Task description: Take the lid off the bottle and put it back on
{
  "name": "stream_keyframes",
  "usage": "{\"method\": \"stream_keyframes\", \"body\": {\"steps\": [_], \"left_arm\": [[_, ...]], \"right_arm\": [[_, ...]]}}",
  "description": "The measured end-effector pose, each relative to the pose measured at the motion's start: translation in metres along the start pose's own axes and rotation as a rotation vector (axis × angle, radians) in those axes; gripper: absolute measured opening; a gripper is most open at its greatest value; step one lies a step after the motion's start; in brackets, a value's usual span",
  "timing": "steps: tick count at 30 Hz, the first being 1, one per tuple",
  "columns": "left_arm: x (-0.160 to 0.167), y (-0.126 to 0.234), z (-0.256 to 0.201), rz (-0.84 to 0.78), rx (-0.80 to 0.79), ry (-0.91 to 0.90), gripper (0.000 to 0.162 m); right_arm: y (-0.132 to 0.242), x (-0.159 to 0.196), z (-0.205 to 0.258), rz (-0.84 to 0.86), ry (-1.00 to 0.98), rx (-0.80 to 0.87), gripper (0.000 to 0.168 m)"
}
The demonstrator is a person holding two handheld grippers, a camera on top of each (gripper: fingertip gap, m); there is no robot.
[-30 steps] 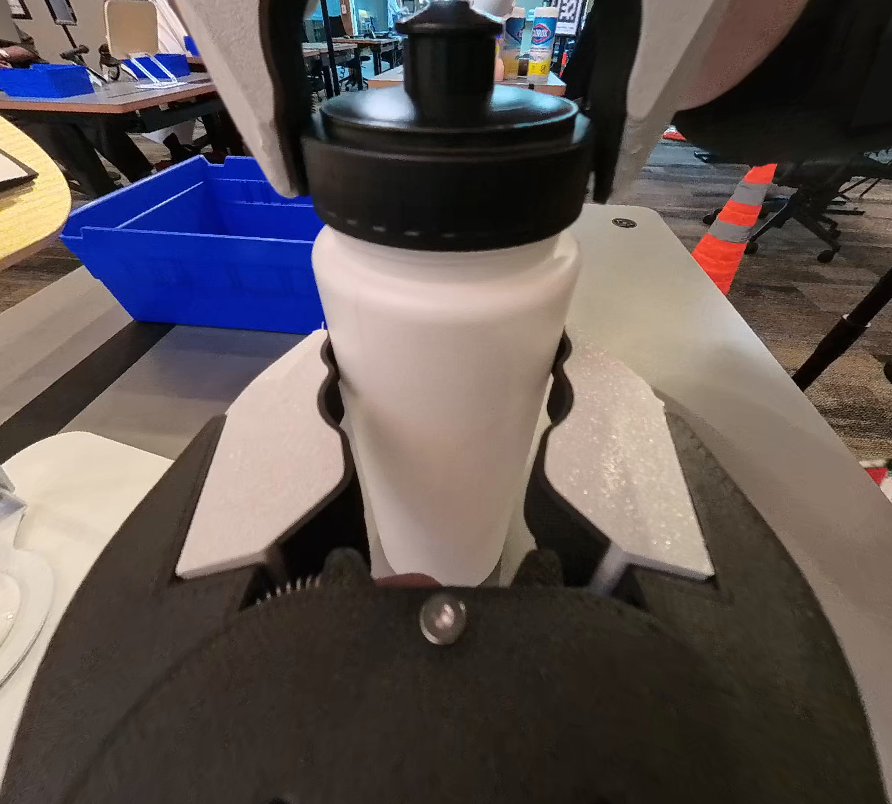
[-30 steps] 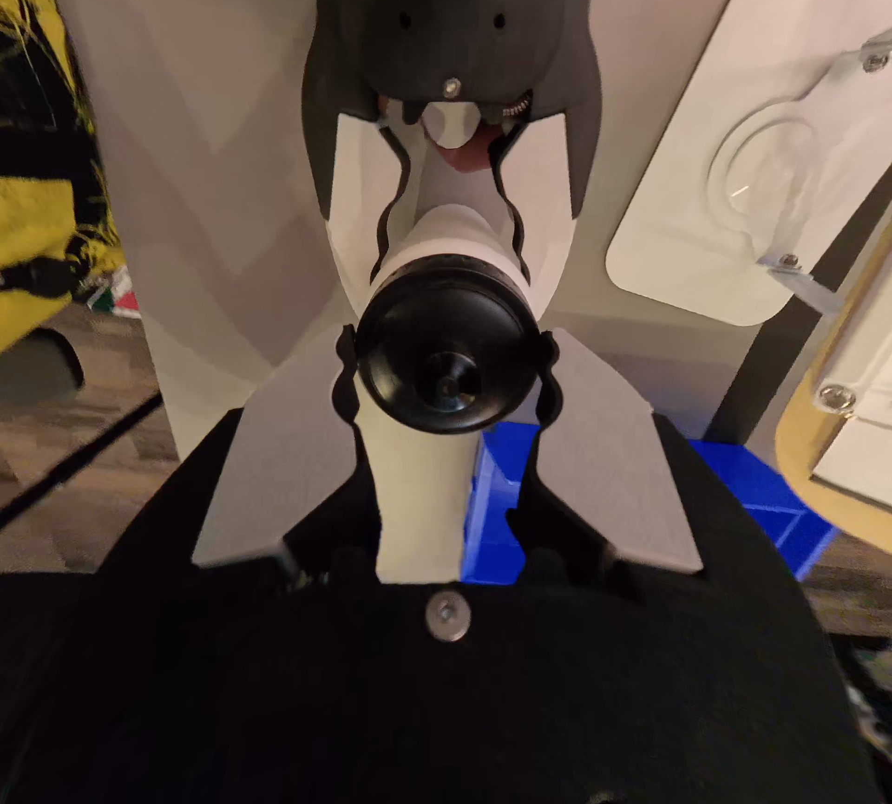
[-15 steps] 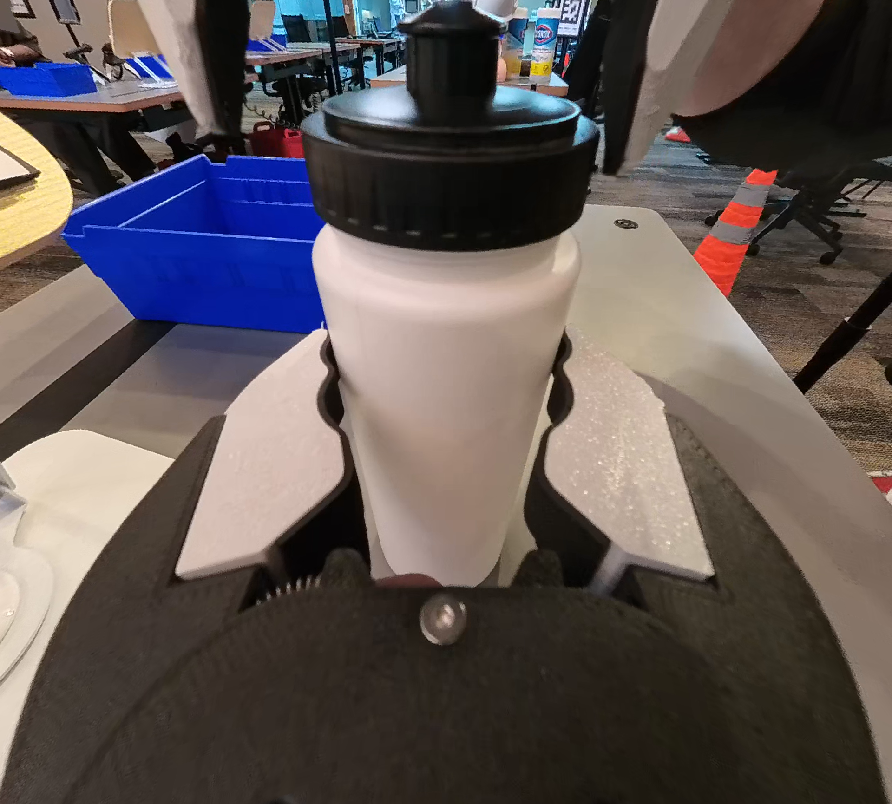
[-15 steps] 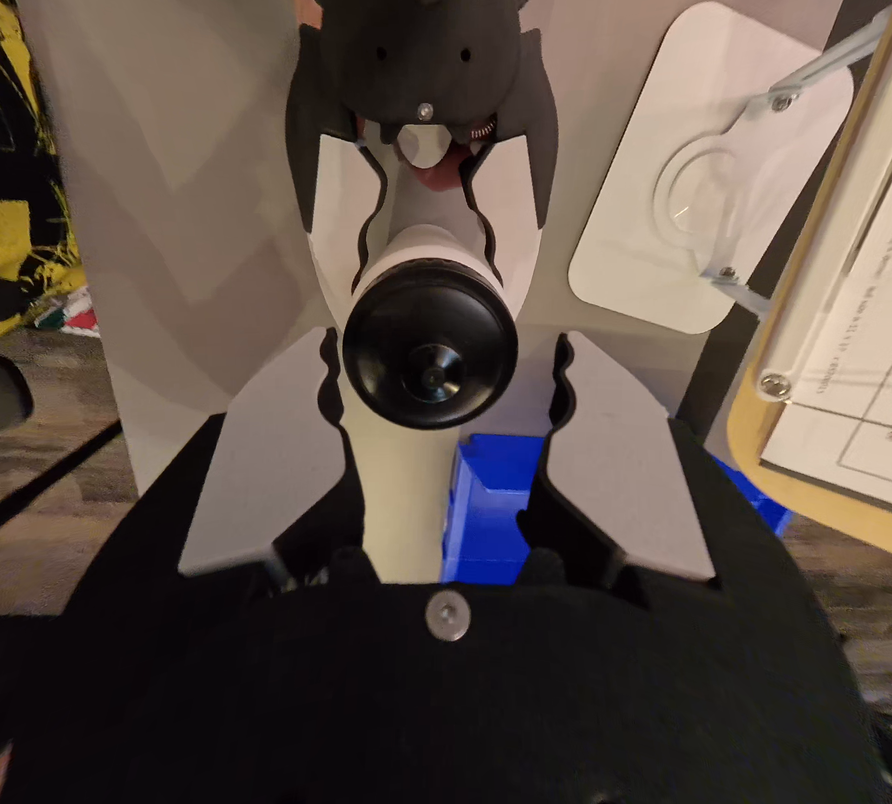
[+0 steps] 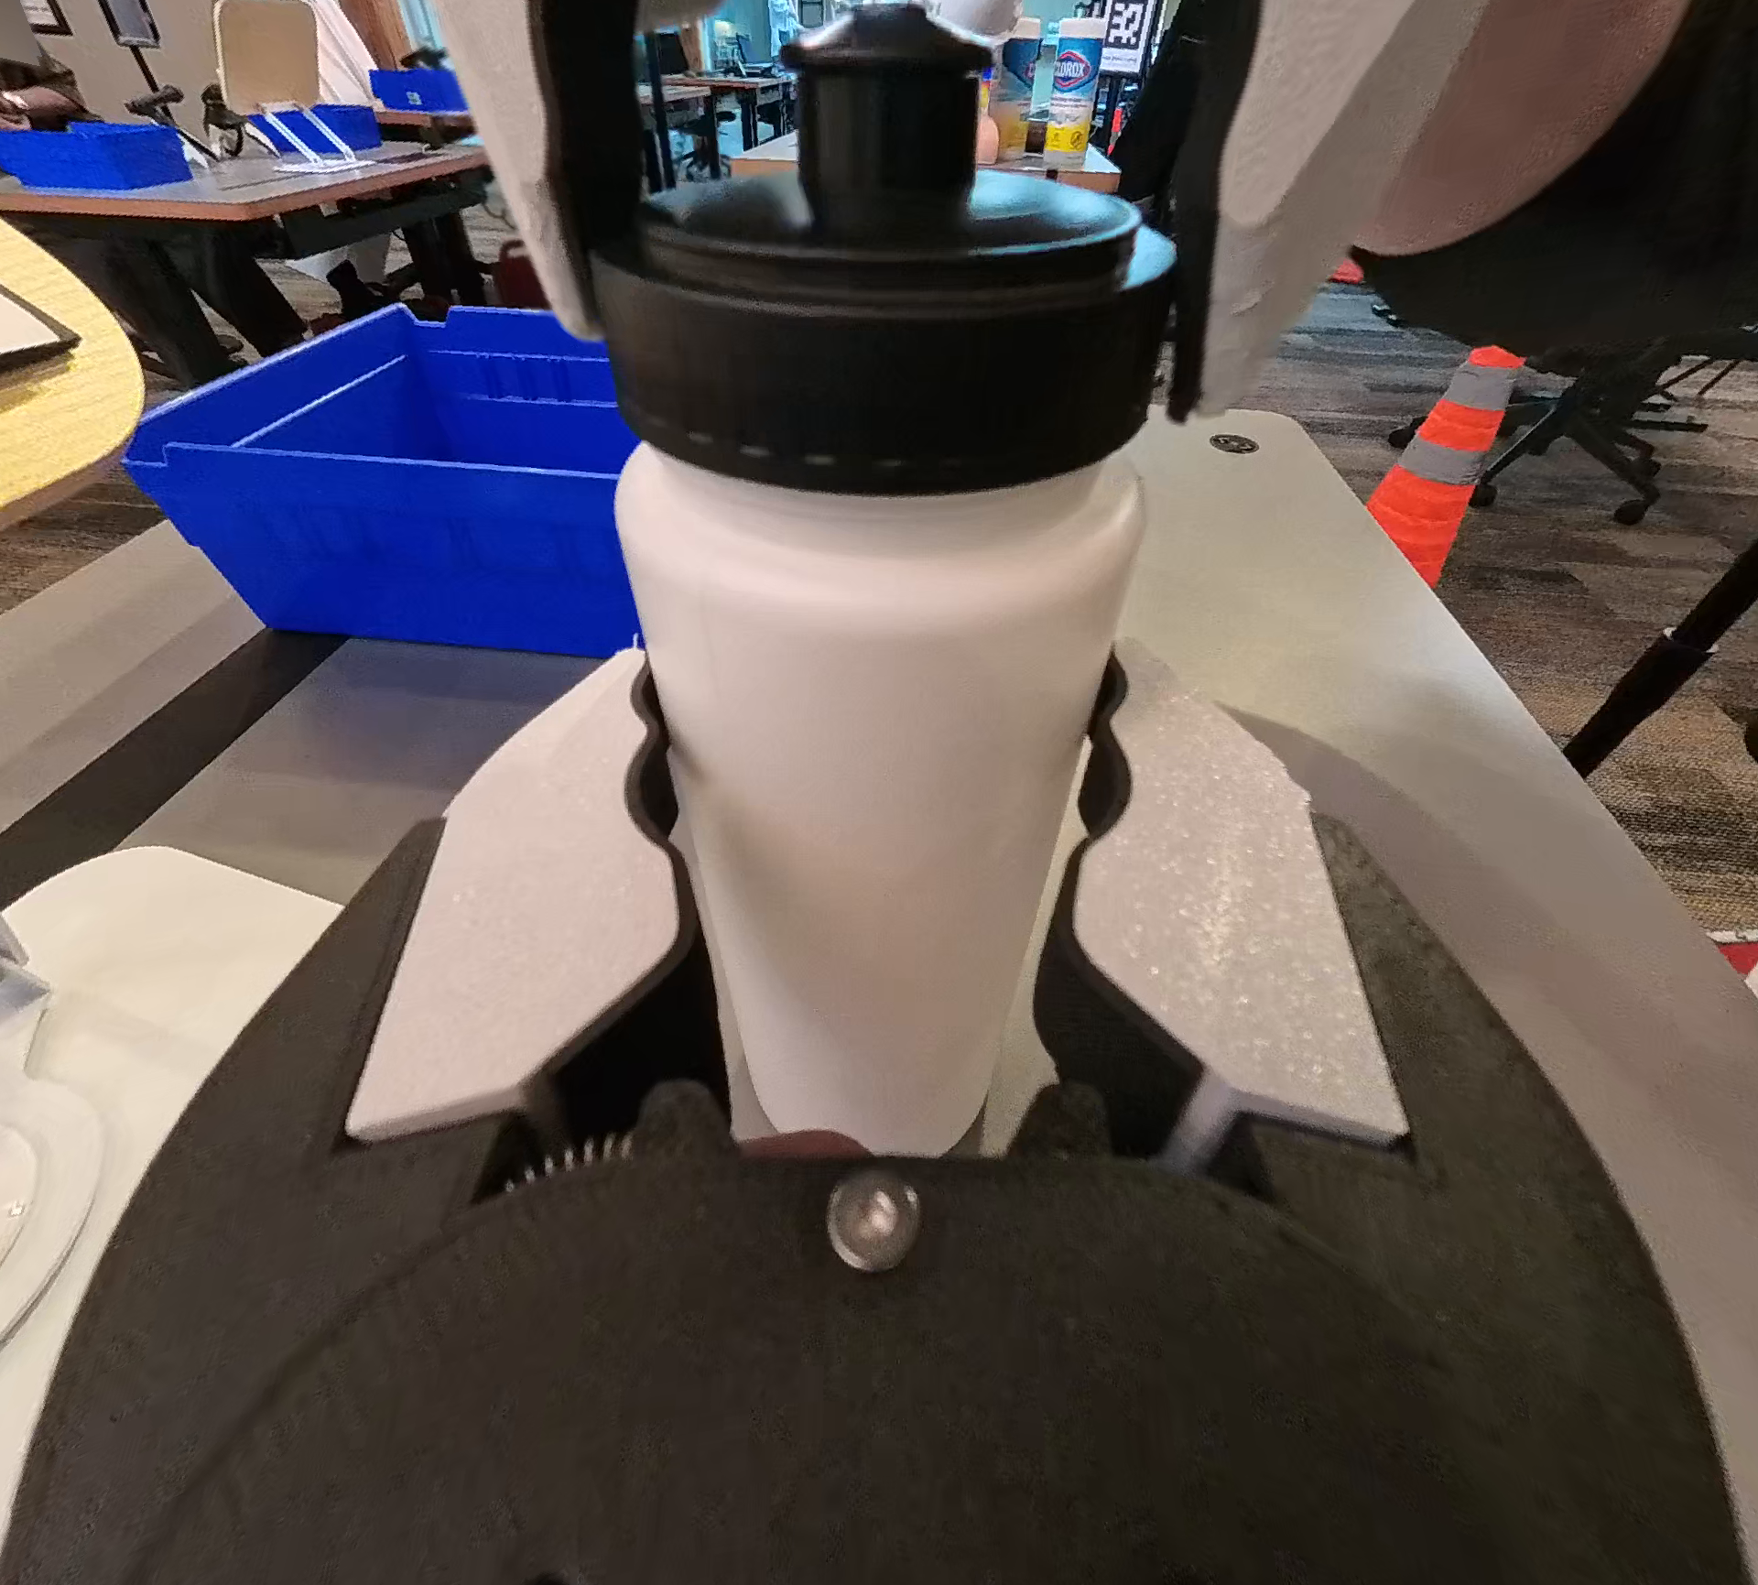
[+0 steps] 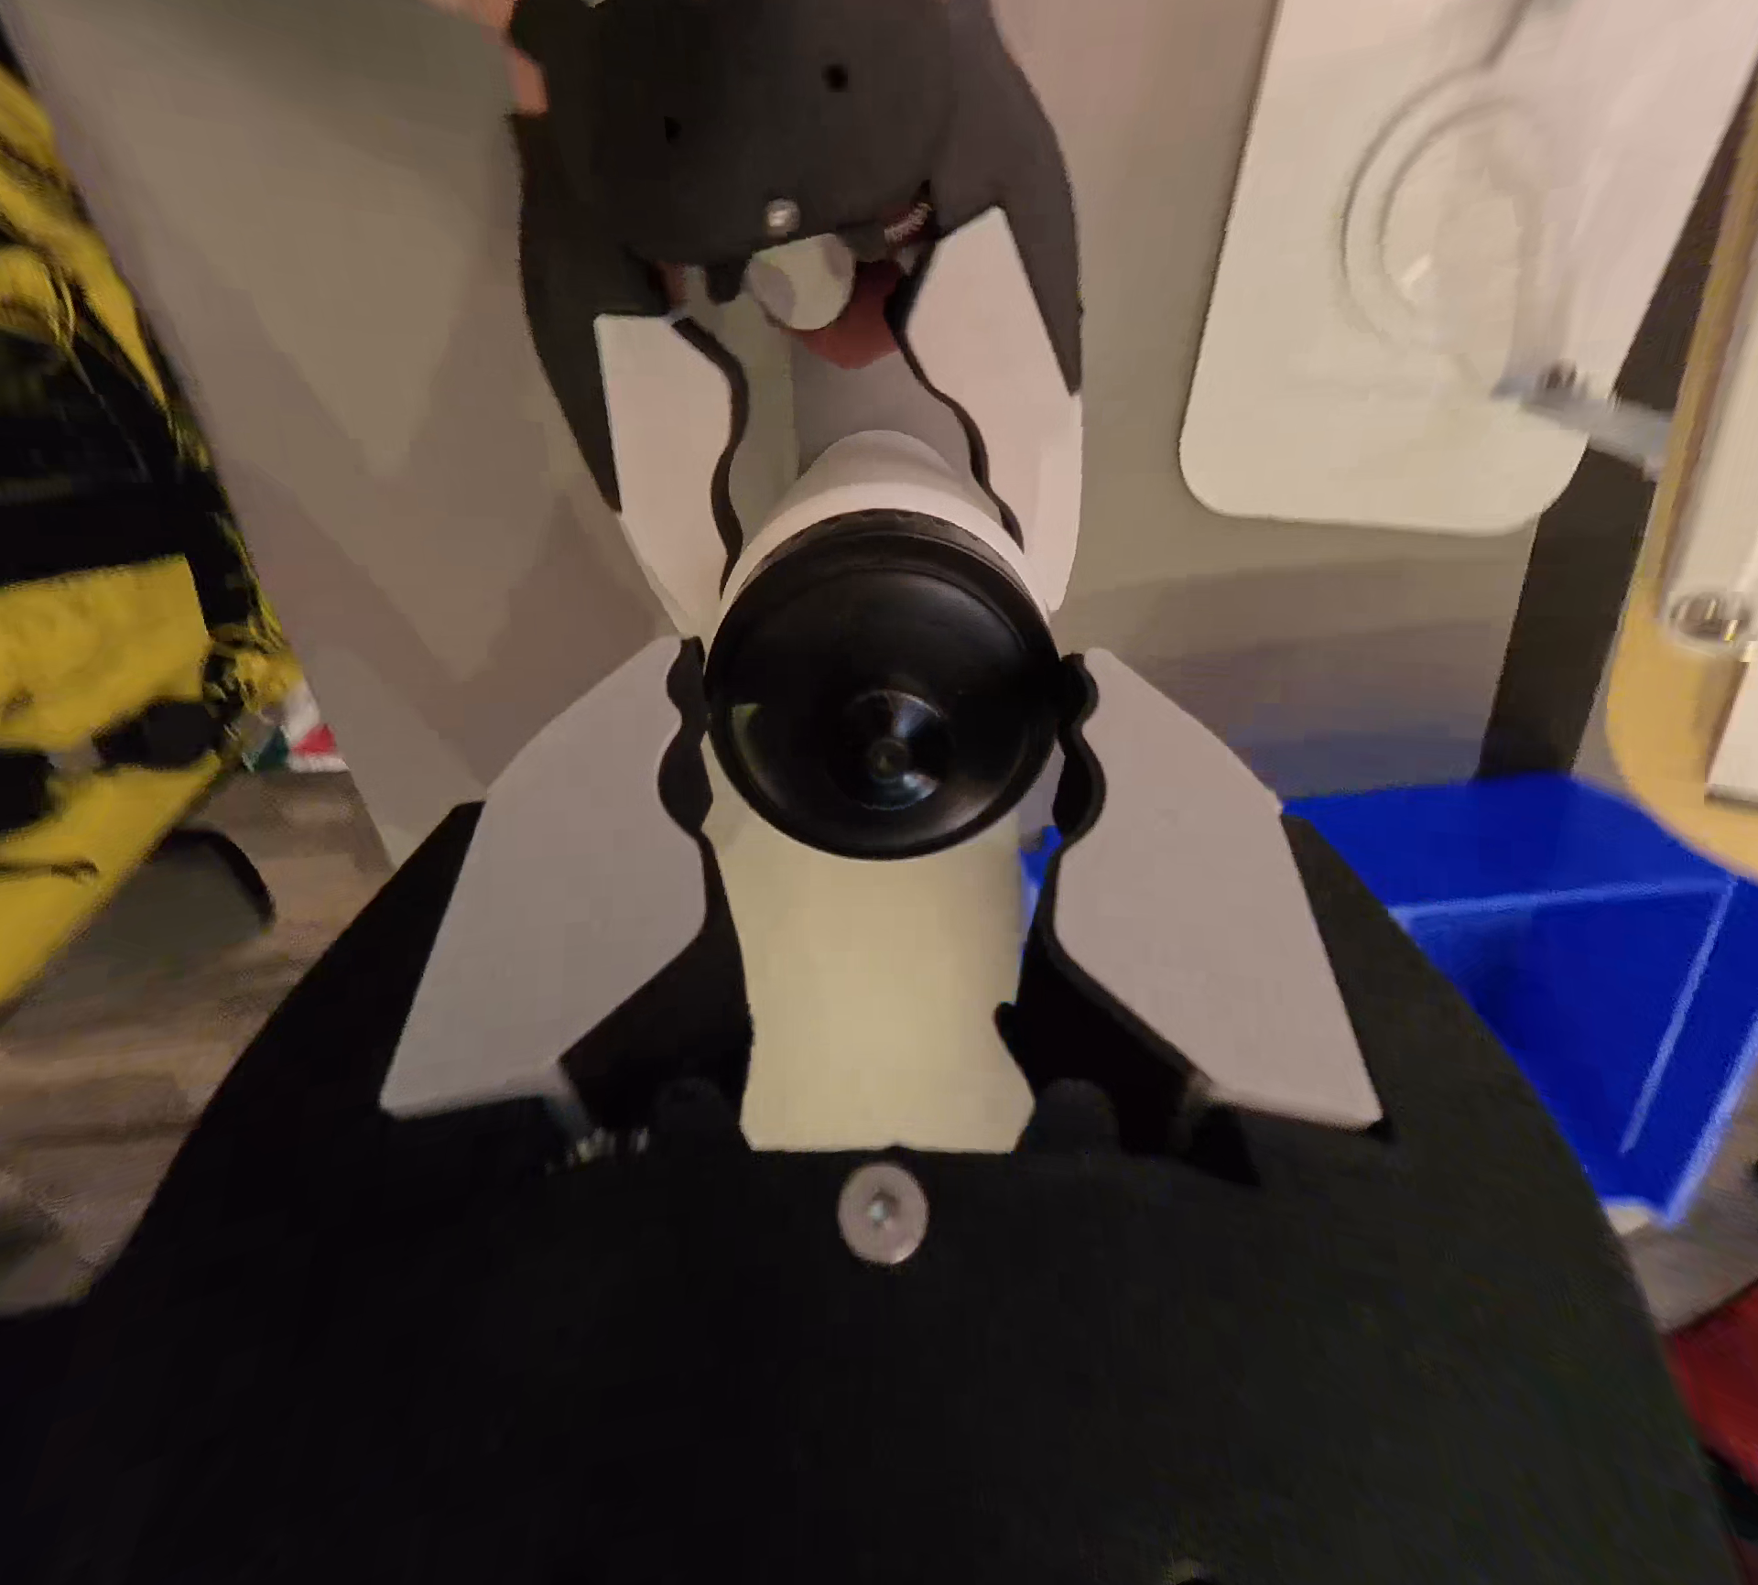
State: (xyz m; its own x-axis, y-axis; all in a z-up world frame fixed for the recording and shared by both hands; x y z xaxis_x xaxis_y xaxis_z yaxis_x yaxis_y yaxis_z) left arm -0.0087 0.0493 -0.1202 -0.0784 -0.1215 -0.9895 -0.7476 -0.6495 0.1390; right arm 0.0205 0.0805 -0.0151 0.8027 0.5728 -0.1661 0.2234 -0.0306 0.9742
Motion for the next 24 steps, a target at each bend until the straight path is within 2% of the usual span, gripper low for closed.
{"method": "stream_keyframes", "body": {"steps": [4,11,17,21,24], "left_arm": [[0.0,0.0,-0.001,0.003,0.0,-0.005,0.084],[0.0,0.0,0.0,0.001,0.001,-0.001,0.084],[0.0,0.0,0.0,-0.001,0.006,0.0,0.084],[0.0,0.0,0.0,-0.001,0.009,-0.002,0.084],[0.0,0.0,0.0,-0.002,0.009,0.0,0.084]], "right_arm": [[0.0,0.0,0.003,-0.012,-0.088,0.05,0.072],[0.009,0.001,-0.004,-0.086,0.043,-0.005,0.085],[0.005,0.0,-0.005,-0.066,0.251,-0.028,0.077],[-0.003,-0.001,-0.001,-0.041,0.247,-0.057,0.074],[-0.004,0.0,-0.002,-0.029,0.158,-0.049,0.074]]}}
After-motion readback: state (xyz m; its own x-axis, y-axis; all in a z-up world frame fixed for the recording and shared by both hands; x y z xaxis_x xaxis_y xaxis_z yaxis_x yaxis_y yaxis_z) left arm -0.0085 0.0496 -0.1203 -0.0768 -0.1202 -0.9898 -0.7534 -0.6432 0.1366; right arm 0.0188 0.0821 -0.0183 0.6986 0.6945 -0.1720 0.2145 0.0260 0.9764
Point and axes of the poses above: each gripper's, where its closed fingertips meet, y back along the fingers, x out of its underside, z = x × y across the jaws, the point moved 6 cm from there along y, back along the fingers, and after that the axes turned 9 degrees about x, right-handed, at the moved point
